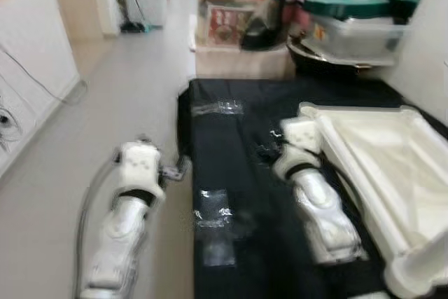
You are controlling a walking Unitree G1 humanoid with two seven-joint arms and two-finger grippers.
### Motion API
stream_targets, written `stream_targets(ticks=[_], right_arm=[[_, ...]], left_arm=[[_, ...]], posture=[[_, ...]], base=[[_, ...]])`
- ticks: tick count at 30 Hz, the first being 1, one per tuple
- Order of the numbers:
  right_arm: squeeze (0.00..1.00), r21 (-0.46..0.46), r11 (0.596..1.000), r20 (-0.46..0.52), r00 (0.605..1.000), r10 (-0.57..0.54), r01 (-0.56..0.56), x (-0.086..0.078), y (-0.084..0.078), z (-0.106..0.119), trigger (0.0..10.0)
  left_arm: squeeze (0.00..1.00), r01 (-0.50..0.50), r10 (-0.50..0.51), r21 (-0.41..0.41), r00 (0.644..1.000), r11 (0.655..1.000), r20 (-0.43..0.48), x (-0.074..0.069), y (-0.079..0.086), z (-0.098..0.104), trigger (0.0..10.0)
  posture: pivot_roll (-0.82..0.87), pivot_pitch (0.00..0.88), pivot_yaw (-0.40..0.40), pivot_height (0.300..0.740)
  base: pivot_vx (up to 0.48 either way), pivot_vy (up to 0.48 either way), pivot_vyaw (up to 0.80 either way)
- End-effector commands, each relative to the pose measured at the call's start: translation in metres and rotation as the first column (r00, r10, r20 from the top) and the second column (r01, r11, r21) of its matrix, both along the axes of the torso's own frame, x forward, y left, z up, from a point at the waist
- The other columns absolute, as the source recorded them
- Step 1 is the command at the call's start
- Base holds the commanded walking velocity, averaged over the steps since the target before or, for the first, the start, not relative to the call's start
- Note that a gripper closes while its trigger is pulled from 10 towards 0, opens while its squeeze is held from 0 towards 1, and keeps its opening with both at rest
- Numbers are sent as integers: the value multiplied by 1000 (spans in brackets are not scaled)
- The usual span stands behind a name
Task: Building children table
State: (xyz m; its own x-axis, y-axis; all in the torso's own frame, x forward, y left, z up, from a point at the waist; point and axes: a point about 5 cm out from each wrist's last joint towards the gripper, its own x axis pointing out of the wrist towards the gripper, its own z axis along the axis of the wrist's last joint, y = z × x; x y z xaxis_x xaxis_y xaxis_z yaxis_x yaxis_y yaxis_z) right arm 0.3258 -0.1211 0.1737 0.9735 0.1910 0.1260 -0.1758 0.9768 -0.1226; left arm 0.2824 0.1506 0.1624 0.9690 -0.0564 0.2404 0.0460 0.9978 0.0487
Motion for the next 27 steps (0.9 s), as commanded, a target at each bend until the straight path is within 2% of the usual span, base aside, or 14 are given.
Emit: stream_targets(ticks=[1,11,27], right_arm=[[0,-15,999,0,999,-38,38,0,-11,-2,10000],[0,-21,999,-5,999,-34,34,0,-11,-4,10000],[0,-41,999,-20,999,-28,27,0,-10,-10,10000]], left_arm=[[0,24,-24,3,1000,1000,-1,1,-8,0,10000],[0,21,-21,11,1000,1000,-7,2,-9,-2,10000],[0,33,-33,-5,999,999,-5,2,-12,-3,10000]], posture=[[-24,0,-80,740],[-26,0,-81,740],[-32,0,-85,740]], base=[[0,0,0],[0,0,0],[0,-446,0]])
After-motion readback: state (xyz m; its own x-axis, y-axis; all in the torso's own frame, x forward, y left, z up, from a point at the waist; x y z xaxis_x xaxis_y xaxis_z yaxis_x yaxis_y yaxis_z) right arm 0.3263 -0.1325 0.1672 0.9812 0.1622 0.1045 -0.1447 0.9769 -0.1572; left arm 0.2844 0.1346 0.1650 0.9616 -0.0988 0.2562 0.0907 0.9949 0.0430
